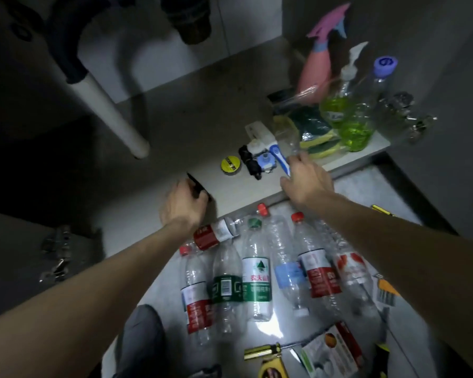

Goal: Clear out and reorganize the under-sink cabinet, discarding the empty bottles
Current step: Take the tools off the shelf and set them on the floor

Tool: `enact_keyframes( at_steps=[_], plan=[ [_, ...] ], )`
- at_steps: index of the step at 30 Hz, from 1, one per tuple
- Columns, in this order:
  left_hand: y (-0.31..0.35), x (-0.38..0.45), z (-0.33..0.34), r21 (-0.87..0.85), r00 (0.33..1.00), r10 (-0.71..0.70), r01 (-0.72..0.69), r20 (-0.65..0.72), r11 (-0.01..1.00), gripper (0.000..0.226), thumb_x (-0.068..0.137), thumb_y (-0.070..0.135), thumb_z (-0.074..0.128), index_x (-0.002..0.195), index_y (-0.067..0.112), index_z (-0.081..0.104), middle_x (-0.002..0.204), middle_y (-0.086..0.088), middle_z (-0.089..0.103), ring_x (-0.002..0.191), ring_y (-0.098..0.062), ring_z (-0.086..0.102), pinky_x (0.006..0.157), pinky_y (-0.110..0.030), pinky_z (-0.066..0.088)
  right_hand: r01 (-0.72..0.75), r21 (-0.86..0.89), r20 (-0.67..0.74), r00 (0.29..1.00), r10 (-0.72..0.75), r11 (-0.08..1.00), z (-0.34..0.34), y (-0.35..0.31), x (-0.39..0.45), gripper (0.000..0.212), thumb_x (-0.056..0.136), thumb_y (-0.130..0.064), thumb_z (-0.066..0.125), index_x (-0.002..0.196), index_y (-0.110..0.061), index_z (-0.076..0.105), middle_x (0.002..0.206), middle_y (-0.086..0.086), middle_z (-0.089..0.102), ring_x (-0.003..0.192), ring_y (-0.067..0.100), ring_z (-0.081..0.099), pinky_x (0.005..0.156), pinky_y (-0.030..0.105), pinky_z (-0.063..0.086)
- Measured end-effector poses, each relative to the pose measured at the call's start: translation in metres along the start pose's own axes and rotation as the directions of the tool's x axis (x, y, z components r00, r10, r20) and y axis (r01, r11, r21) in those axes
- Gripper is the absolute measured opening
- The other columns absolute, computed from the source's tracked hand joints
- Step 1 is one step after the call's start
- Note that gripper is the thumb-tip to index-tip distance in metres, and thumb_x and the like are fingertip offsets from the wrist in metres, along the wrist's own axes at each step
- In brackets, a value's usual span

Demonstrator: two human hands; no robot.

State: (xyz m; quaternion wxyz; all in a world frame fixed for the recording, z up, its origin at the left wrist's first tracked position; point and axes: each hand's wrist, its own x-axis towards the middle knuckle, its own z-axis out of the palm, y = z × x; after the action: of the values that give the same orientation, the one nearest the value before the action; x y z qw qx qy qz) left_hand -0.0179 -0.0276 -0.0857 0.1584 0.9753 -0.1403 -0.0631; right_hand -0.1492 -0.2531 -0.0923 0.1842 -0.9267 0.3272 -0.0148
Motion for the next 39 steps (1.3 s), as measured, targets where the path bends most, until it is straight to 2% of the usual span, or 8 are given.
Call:
enact_keyframes(
  at_steps=[4, 11, 17, 22, 26, 29, 33, 39],
  plan=[
    [0.001, 0.027, 0.008, -0.064, 0.981, -0.155, 0.163, 0.116, 0.985, 0.052, 0.083, 0.064, 0.06, 0.103, 0.015, 0.06, 0.103, -0.008, 0.068, 0.096, -0.032, 0.064, 0.08, -0.039, 0.052, -0.081, -0.037, -0.001, 0.997, 0.081, 0.996, 0.005, -0.006, 0.014, 0.045, 0.097, -0.035, 0.059, 0.133, -0.009, 0.052, 0.134, 0.015, 0.049, 0.107, 0.038, 0.062, 0.085, 0.042, 0.049],
    [0.002, 0.04, 0.006, 0.082, 0.982, -0.101, 0.089, 0.157, 0.993, 0.046, 0.095, 0.047, 0.047, 0.106, 0.007, 0.068, 0.108, -0.018, 0.068, 0.102, -0.037, 0.063, 0.074, -0.032, 0.043, -0.27, 0.227, 0.076, 0.963, 0.259, 0.936, 0.001, -0.012, 0.003, 0.026, 0.087, -0.043, 0.064, 0.079, -0.018, 0.066, 0.081, 0.006, 0.063, 0.081, 0.03, 0.059, 0.066, 0.033, 0.043],
    [0.006, -0.025, -0.009, -0.05, 0.995, -0.061, 0.065, 0.083, 0.997, 0.038, 0.101, 0.035, 0.033, 0.112, 0.005, 0.053, 0.104, -0.02, 0.063, 0.098, -0.04, 0.06, 0.072, -0.037, 0.037, -0.325, 0.746, 0.207, 0.943, 0.261, 0.581, 0.013, 0.005, -0.078, 0.013, 0.092, -0.03, 0.07, 0.095, -0.021, 0.062, 0.085, 0.0, 0.065, 0.076, 0.015, 0.063, 0.064, 0.029, 0.053],
    [-0.02, -0.104, -0.015, -0.105, 0.986, 0.074, -0.059, 0.147, 0.993, 0.024, 0.106, 0.04, 0.029, 0.104, 0.016, 0.035, 0.083, -0.006, 0.061, 0.066, -0.021, 0.056, 0.058, -0.036, 0.042, -0.126, 0.731, 0.189, 0.982, -0.02, 0.67, 0.036, 0.027, -0.204, 0.013, 0.097, -0.017, 0.063, 0.101, -0.028, 0.058, 0.086, 0.002, 0.066, 0.066, 0.01, 0.062, 0.056, 0.035, 0.051],
    [-0.056, -0.158, -0.017, -0.08, 0.974, 0.062, -0.046, 0.217, 0.996, 0.029, 0.105, 0.041, 0.029, 0.109, 0.013, 0.037, 0.095, -0.016, 0.065, 0.085, -0.036, 0.063, 0.076, -0.046, 0.052, -0.112, 0.584, 0.47, 0.854, -0.223, 0.804, 0.055, 0.046, -0.302, 0.007, 0.098, -0.018, 0.061, 0.099, -0.025, 0.058, 0.086, 0.0, 0.063, 0.069, 0.013, 0.06, 0.06, 0.037, 0.052],
    [-0.082, -0.198, -0.006, -0.042, 0.956, 0.017, -0.004, 0.293, 0.999, 0.023, 0.104, 0.037, 0.034, 0.108, 0.015, 0.035, 0.104, -0.02, 0.065, 0.092, -0.04, 0.062, 0.072, -0.04, 0.045, -0.082, 0.439, 0.609, 0.76, -0.228, 0.895, 0.072, 0.051, -0.363, 0.008, 0.096, -0.025, 0.061, 0.101, -0.031, 0.059, 0.091, -0.01, 0.062, 0.081, 0.004, 0.058, 0.067, 0.016, 0.044],
    [-0.091, -0.232, 0.005, 0.001, 0.916, -0.006, 0.006, 0.402, 1.0, 0.023, 0.103, 0.04, 0.037, 0.099, 0.019, 0.03, 0.108, -0.02, 0.063, 0.09, -0.038, 0.06, 0.072, -0.038, 0.041, 0.033, 0.365, 0.68, 0.674, -0.29, 0.931, 0.085, 0.033, -0.397, 0.01, 0.096, -0.032, 0.06, 0.103, -0.024, 0.06, 0.1, -0.006, 0.061, 0.089, 0.01, 0.057, 0.078, 0.026, 0.045],
    [-0.09, -0.239, 0.008, -0.002, 0.892, -0.012, 0.015, 0.451, 1.0, 0.023, 0.102, 0.041, 0.044, 0.108, 0.019, 0.045, 0.092, -0.003, 0.061, 0.08, -0.023, 0.059, 0.07, -0.037, 0.051, 0.044, 0.279, 0.629, 0.746, -0.217, 0.959, 0.09, 0.022, -0.386, 0.003, 0.096, -0.024, 0.057, 0.096, -0.023, 0.06, 0.103, -0.002, 0.06, 0.093, 0.015, 0.059, 0.081, 0.032, 0.048]
  ],
)
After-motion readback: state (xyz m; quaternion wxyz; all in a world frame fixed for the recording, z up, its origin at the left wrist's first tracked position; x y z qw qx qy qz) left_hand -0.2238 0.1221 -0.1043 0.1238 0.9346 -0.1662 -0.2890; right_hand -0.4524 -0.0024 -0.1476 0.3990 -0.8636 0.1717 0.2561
